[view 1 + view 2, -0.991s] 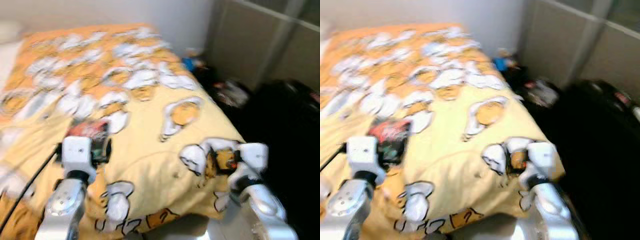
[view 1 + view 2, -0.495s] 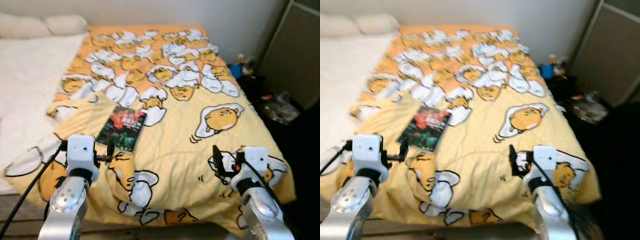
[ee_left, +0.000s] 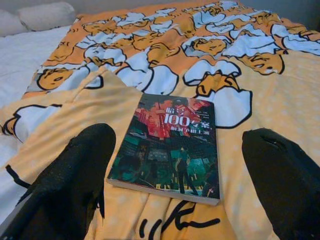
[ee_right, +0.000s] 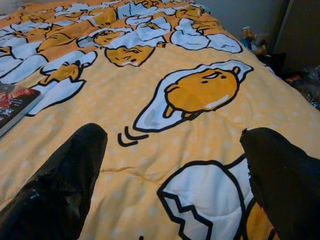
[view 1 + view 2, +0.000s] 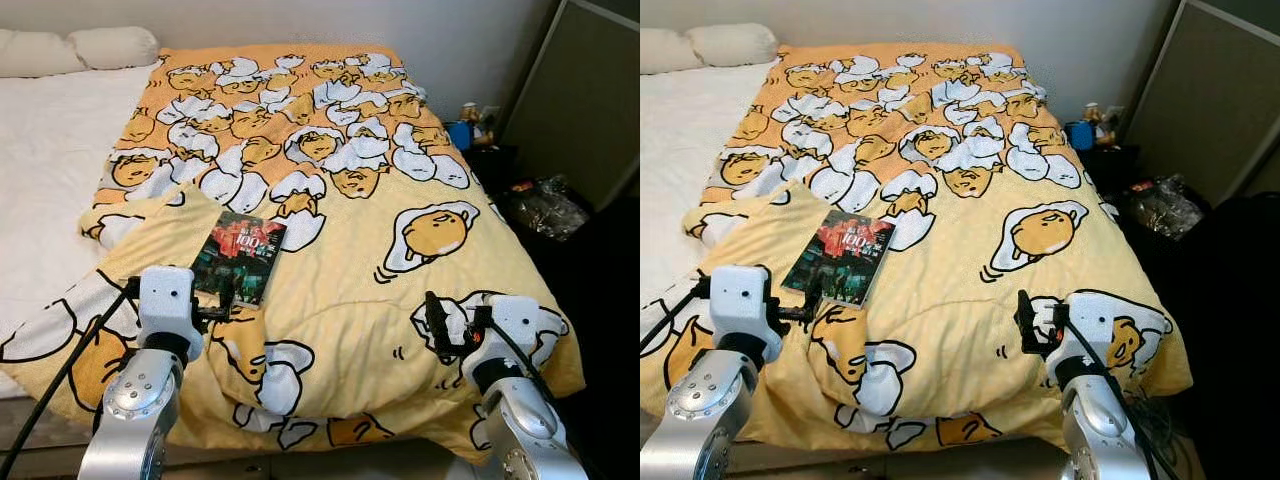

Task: Clean up the room

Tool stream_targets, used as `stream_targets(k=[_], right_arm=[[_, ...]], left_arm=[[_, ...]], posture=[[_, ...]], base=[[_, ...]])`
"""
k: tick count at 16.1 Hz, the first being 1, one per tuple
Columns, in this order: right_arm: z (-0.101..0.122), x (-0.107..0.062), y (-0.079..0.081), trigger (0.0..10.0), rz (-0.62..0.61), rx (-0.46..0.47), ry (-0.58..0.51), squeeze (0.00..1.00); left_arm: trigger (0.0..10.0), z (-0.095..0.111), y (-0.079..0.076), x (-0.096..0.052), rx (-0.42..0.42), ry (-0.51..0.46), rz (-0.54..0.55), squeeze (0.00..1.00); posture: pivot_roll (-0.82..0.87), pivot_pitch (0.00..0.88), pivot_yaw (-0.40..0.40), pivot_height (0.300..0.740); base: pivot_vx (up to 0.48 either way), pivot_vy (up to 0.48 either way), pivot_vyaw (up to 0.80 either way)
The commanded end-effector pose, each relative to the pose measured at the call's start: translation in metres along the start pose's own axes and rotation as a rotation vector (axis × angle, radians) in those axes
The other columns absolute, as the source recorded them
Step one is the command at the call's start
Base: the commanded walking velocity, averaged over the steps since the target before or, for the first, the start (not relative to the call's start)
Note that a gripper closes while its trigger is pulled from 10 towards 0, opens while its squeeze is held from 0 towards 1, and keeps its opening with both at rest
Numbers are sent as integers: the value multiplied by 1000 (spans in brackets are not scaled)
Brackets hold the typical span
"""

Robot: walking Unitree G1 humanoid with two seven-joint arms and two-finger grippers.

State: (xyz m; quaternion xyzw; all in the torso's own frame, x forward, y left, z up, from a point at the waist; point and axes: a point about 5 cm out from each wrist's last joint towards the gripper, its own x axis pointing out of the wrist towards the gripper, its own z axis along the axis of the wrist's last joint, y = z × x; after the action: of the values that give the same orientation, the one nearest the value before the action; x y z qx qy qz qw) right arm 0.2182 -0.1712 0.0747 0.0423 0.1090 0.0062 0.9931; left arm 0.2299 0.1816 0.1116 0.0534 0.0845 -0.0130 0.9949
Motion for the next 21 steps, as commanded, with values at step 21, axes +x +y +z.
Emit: stream_targets(k=[21], right_arm=[[21,29,0,10000,0,35,-33,0]], left_arm=[[10000,4,9,14,0,36,-5,0]], posture=[[-25,0,17,740]], base=[[0,291,0]])
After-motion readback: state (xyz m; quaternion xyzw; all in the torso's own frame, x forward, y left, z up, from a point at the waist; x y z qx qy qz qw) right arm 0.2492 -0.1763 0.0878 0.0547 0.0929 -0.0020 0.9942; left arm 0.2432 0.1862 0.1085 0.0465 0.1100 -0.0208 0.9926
